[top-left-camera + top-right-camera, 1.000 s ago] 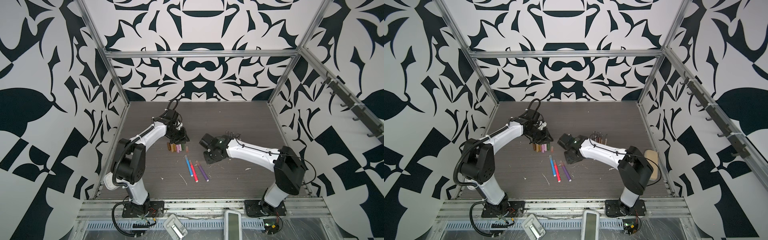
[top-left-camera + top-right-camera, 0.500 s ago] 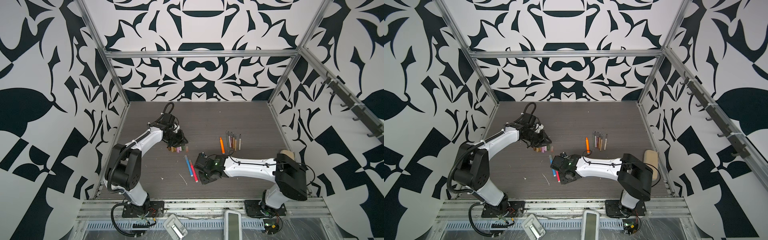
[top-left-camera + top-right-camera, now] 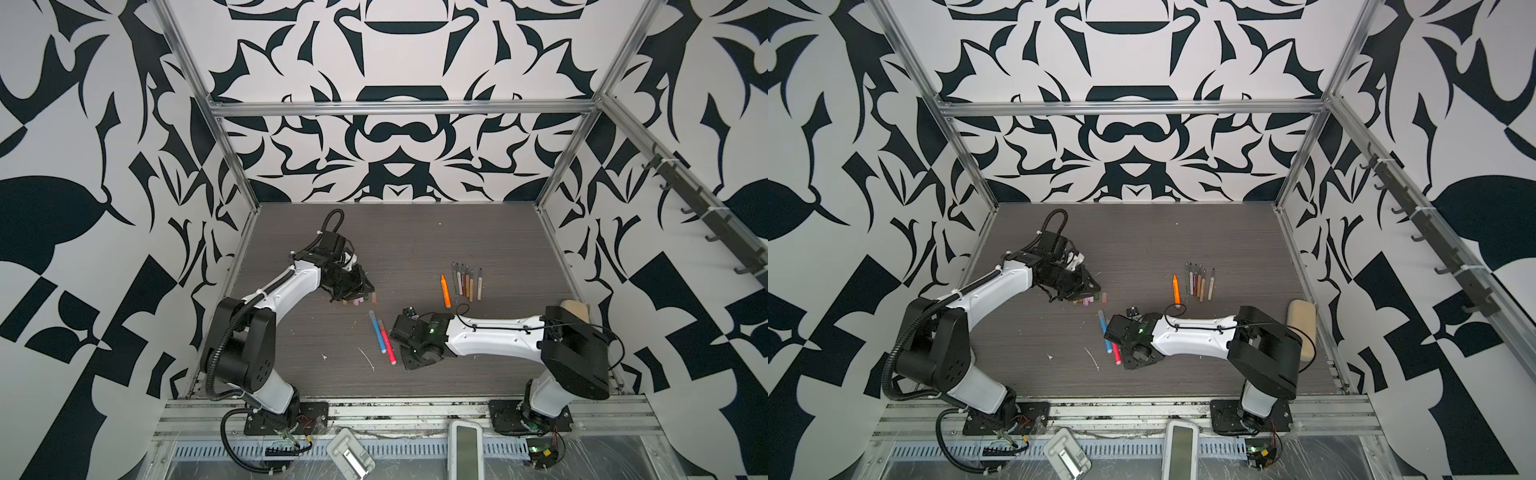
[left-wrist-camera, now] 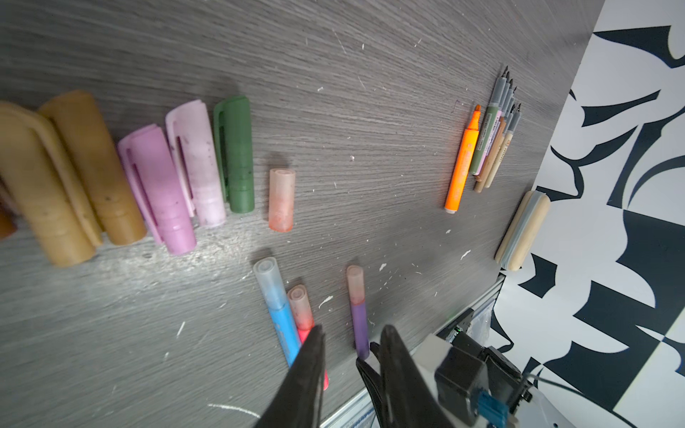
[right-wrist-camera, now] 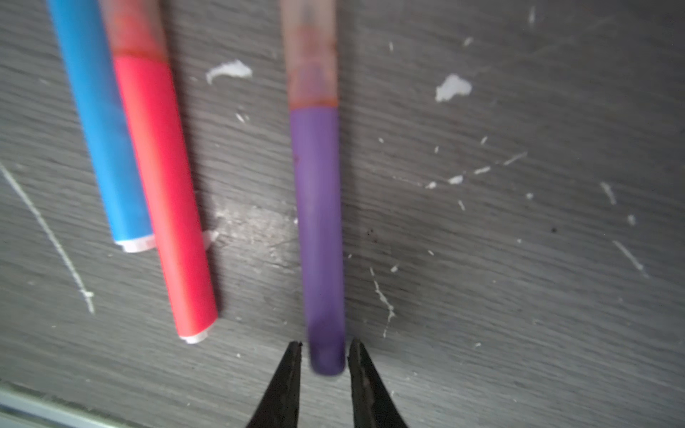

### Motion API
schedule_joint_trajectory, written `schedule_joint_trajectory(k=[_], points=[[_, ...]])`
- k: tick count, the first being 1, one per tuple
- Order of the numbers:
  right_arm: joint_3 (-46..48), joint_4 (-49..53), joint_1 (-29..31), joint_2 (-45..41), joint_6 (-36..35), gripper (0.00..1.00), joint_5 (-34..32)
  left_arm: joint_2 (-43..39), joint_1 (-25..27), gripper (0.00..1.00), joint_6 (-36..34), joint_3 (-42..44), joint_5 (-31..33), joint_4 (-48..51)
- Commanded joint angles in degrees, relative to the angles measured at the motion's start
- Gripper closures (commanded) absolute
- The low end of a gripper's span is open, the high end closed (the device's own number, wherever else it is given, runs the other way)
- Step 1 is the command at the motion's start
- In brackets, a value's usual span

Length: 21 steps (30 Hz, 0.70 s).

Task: Open the pen caps
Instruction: 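Move the right gripper down to the purple marker and grasp it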

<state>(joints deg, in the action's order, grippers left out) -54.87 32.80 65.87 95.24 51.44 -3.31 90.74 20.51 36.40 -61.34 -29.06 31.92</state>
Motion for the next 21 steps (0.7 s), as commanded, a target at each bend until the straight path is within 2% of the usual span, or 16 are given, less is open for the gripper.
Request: schedule_joint_trajectory(k=[1,21], points=[[0.73,0.88,0.19,0.38,1.33,0.73,-0.34,-1.15,-0.3,0.7,-0.37,0.74,-1.49,-0.24],[-0.35,0.53,0.32,3.11,1.23,0.77,1.29,-0.54,-0.33,0.69,-0.02,1.15,-2.61,-0.46]])
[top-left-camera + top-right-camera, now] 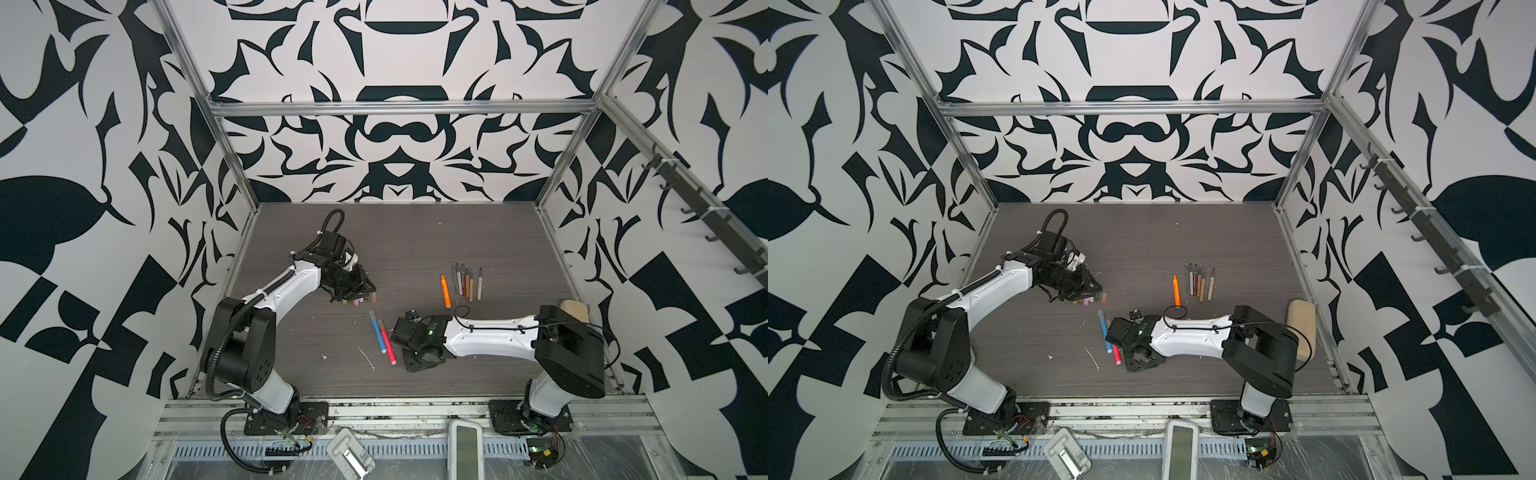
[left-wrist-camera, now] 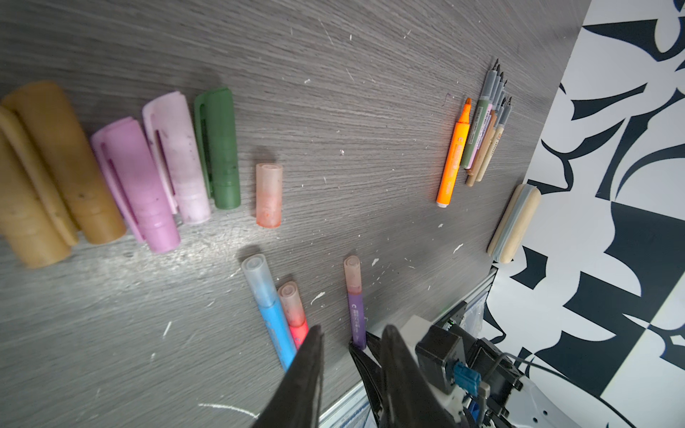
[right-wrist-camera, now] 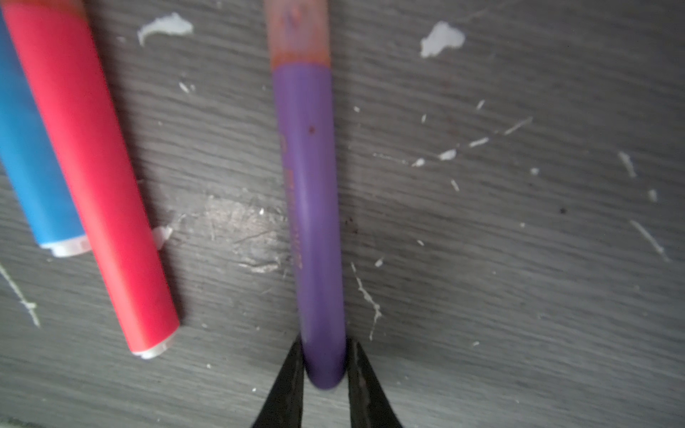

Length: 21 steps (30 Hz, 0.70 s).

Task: Open the pen caps
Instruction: 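Move the right gripper down to the purple marker and grasp it, then lift the purple marker off the table with the right gripper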

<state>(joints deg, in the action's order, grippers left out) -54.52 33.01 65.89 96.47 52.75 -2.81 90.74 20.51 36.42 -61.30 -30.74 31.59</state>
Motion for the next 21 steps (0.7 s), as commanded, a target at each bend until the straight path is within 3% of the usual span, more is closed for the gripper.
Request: schedule_joint_trajectory(k=[1,11,21], points=[[-1.12,0.59,0.33,1.97,-0.32,0.77,0.79,-0.53,-0.3,0.69,0.01,1.32,-1.03,-0.23],[-7.14,5.28,0.29,0.62,-3.16,0.77,-1.72,-0.31,-0.34,0.69,0.97,3.67,-1.44,-2.32],[-11.66,10.93,-3.85,-3.49,-12.22,0.77,-1.99,4.11,-0.08,0.68,6.7,-2.67,-1.75,-4.74]])
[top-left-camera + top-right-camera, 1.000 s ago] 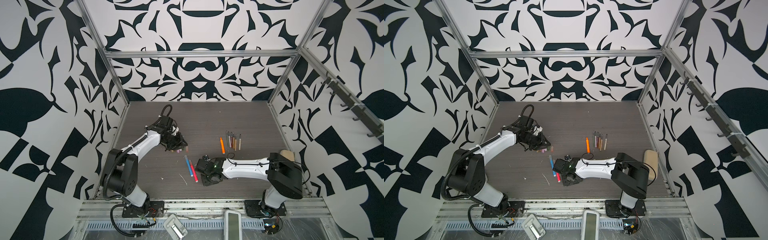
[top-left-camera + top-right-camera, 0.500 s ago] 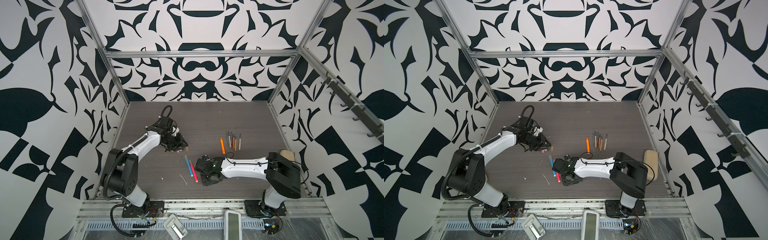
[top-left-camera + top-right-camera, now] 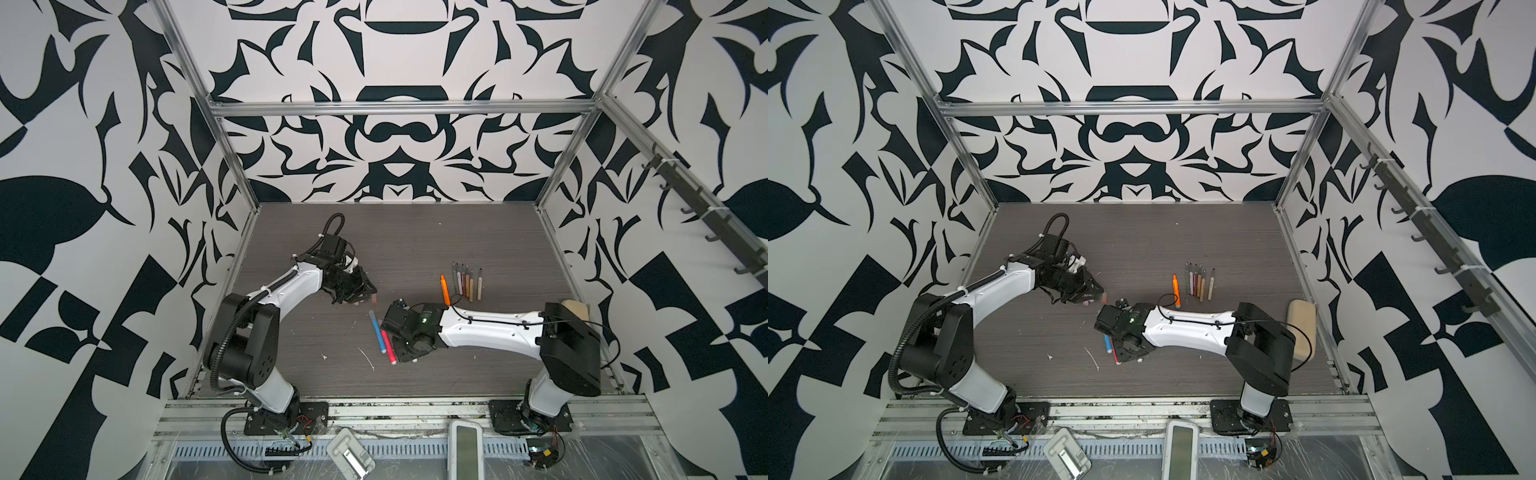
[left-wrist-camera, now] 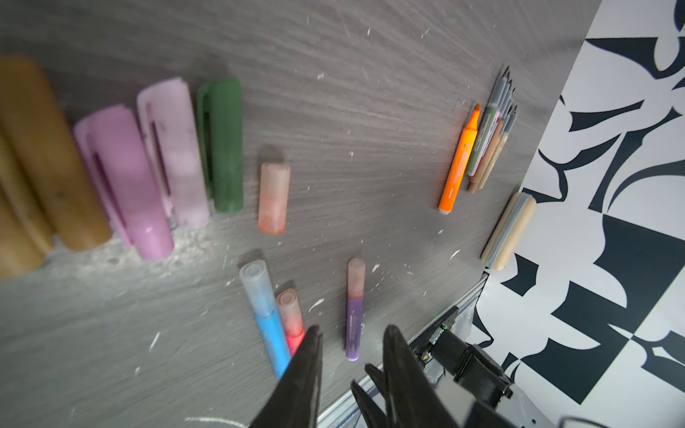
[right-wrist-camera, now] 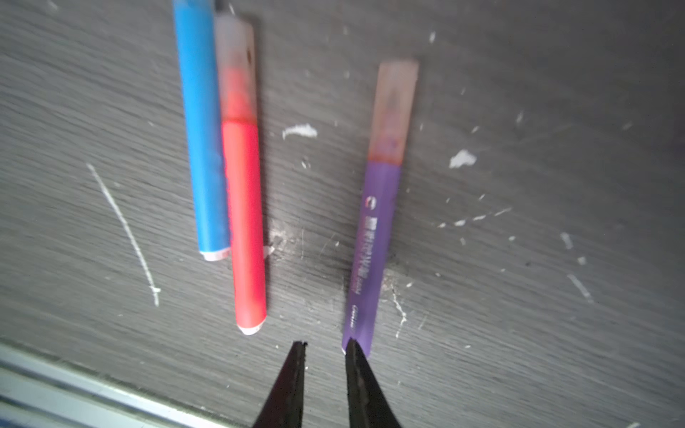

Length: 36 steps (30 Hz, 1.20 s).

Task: Open the pen caps
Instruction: 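Lift the purple marker off the table with the right gripper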

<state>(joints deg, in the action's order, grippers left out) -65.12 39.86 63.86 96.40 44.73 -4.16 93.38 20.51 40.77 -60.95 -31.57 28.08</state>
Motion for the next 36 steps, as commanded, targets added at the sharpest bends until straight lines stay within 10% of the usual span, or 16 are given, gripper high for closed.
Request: schedule_joint_trajectory(k=[1,13,36], points=[[-0.39,4.09,-2.33,-4.28,-4.79,0.77,0.3,1.81,-0.03,0.68,2.59,-3.64,-0.95,-0.9],[12.97,1.68,-3.21,-16.74,-2.98,0.73,11.08,0.32,0.26,0.69,13.26,-3.05,-1.11,1.3],[6.26,-0.86,-3.03,-3.59,-7.08,0.69,10.64,-1.67,6.12,0.68,18.1,-2.77,8.94,-0.57]])
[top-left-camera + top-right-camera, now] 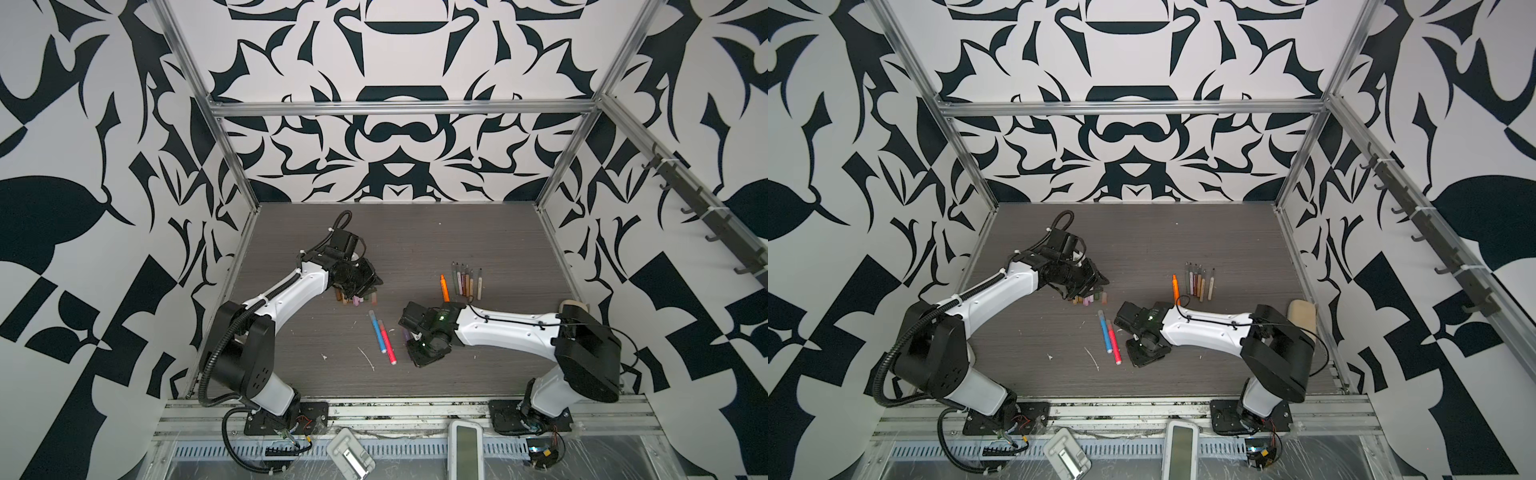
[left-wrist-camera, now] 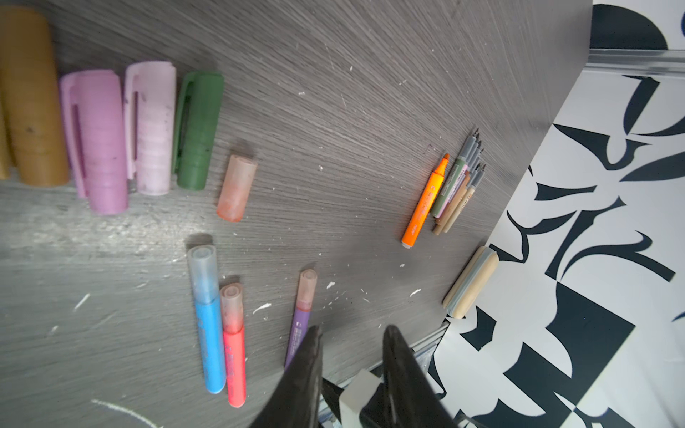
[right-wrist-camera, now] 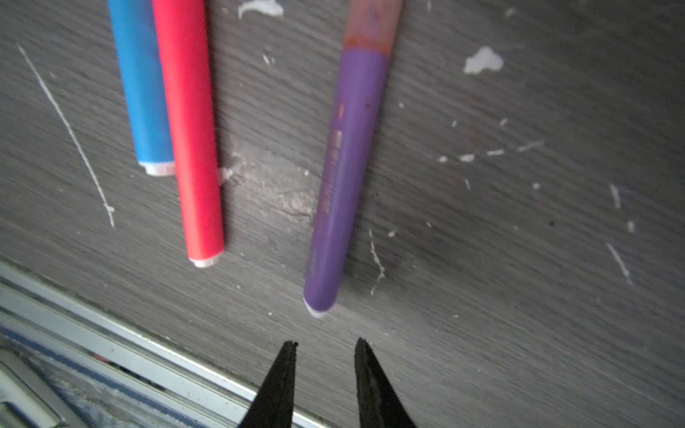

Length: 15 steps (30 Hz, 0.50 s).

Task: Open the pen caps
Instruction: 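Lift the purple marker off the table with the right gripper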

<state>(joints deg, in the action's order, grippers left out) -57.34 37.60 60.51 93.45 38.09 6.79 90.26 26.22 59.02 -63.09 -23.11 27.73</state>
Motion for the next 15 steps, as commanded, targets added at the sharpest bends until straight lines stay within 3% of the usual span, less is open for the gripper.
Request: schedule_joint_trajectory(k=[1,6,15], points=[[-0.86,0.28,0.29,-1.16,-0.09,0.69,0.15,1.65,0.44,0.69,-0.21,-0.63,0.92,-0.34],[-3.82,2.45,0.06,0.31,0.32,0.69,-2.14,0.45,0.61,0.69,2.7,1.73,0.73,-3.72],[-5.41,1.45,-0.32,5.78,-0.07,0.7,-1.21,1.36,0.7,0.69,-0.5,-2.06,-0.12,0.63]])
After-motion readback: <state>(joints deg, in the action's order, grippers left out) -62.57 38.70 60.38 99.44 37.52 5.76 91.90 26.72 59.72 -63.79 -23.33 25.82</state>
